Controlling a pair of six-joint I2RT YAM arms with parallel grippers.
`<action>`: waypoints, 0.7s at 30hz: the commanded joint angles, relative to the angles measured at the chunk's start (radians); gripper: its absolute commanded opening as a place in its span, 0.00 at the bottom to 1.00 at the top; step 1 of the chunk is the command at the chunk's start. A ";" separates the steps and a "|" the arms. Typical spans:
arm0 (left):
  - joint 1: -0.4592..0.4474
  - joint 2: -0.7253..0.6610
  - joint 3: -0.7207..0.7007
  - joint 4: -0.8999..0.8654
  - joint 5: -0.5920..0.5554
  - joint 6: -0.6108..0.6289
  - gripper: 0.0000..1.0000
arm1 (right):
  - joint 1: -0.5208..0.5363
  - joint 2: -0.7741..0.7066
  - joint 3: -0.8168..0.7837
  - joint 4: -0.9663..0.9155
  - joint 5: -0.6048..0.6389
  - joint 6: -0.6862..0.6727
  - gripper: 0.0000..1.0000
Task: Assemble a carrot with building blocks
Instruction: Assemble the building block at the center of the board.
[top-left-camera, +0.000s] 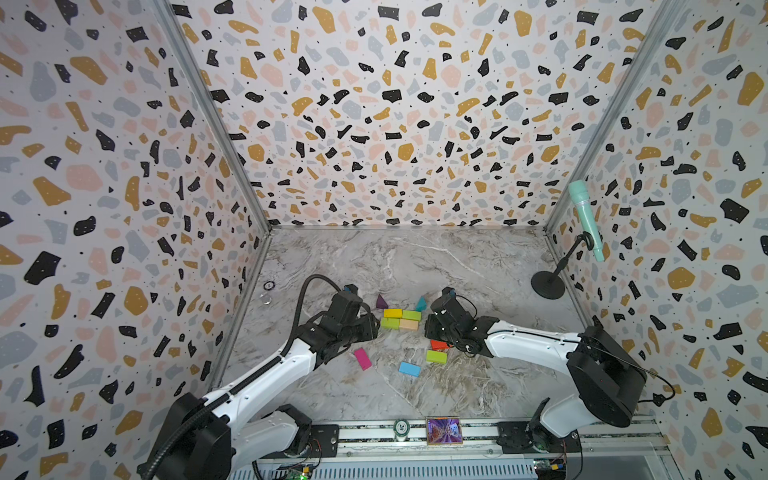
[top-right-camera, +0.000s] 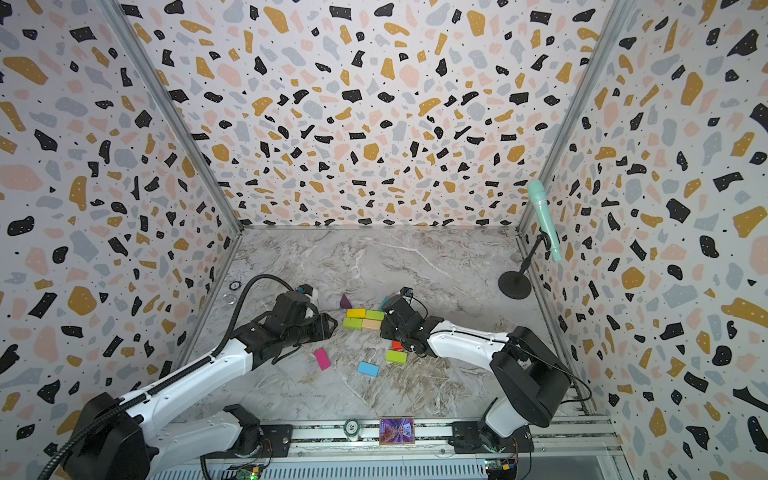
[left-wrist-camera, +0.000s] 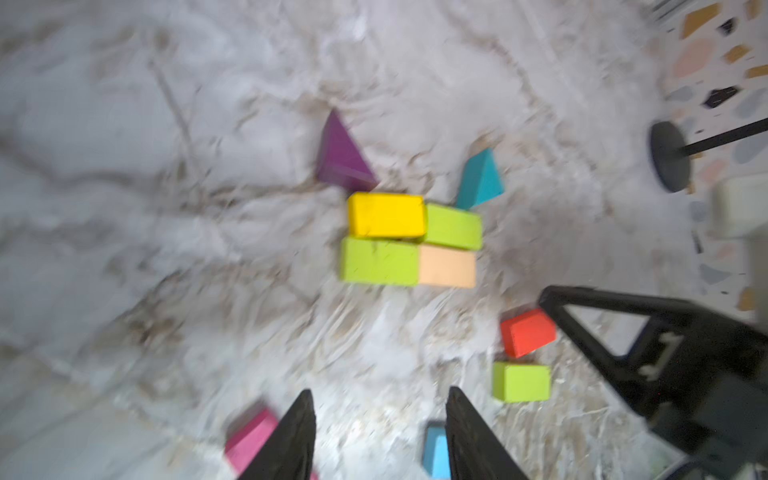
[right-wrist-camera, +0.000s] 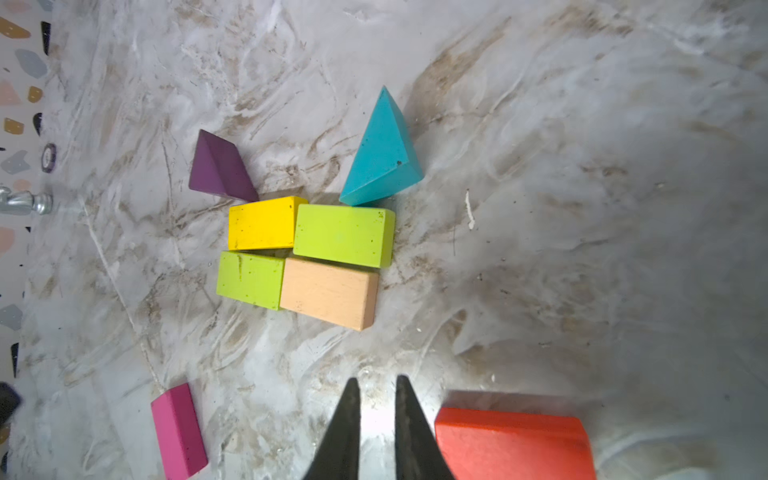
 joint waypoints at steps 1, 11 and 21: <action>-0.005 -0.077 -0.104 -0.166 -0.042 -0.088 0.52 | 0.005 -0.046 -0.031 0.036 -0.028 -0.025 0.24; -0.004 -0.161 -0.271 -0.123 -0.057 -0.185 0.40 | -0.001 -0.029 -0.068 0.084 -0.094 -0.052 0.21; -0.004 0.036 -0.203 0.008 -0.002 -0.082 0.30 | -0.027 0.001 -0.066 0.101 -0.121 -0.024 0.19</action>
